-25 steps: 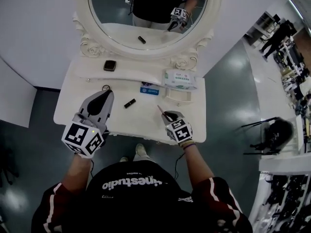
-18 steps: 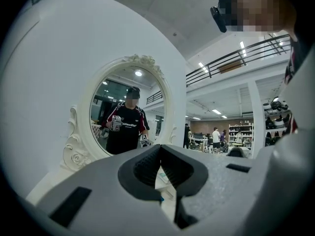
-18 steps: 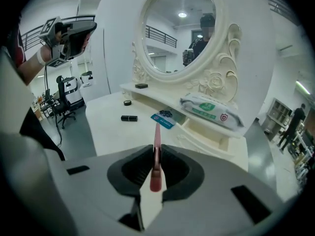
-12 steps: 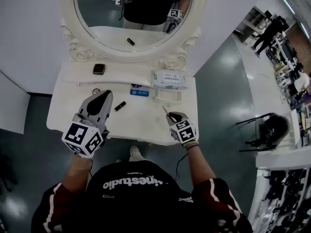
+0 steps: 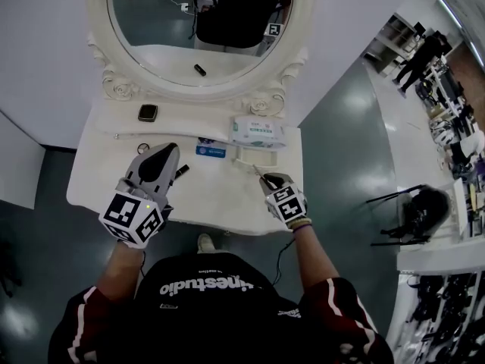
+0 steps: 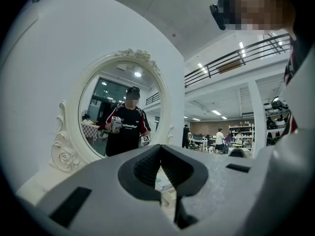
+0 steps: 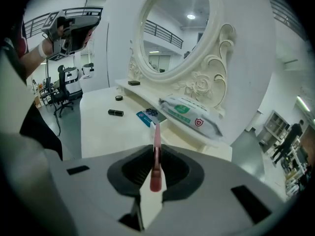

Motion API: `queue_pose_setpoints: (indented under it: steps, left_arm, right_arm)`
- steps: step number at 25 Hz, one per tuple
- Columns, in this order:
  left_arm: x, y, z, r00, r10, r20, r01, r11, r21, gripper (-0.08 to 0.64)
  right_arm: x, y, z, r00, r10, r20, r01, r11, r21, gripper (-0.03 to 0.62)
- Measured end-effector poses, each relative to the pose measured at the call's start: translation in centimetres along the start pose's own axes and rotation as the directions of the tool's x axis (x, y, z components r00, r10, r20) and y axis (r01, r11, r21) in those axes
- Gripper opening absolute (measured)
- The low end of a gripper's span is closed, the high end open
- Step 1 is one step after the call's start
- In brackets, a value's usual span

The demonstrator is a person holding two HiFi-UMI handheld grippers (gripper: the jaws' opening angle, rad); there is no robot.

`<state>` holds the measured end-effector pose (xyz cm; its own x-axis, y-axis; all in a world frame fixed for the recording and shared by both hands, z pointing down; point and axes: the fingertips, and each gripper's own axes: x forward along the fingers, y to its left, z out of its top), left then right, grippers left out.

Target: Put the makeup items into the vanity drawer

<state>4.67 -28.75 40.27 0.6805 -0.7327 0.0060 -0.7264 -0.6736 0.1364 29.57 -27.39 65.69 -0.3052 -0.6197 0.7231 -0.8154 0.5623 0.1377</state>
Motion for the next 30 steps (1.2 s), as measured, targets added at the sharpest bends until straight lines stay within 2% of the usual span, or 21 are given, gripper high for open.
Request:
queue_pose_setpoints:
  steps: [14,23,30]
  left_arm:
    - [1.0,1.5,-1.2,0.995,0.096,-0.005,-0.096,0.995,0.0,0.005]
    - [1.9,2.2,-1.8,0.991,0.131,-0.027,-0.131,0.991,0.006,0.005]
    - [3.0,2.5,-2.3,0.99,0.137,-0.038,-0.137,0.991,0.008,0.005]
  right_arm:
    - [4.1,-2.2,3.2,0.997,0.071,-0.002,-0.071,0.987,-0.144,0.054]
    - [6.6,-2.8,3.4,0.994,0.093,-0.053,-0.105,0.955,-0.278,0.053]
    - [7.9,-2.9,2.7,0.989,0.118,-0.09,-0.142,0.928,-0.344,0.054]
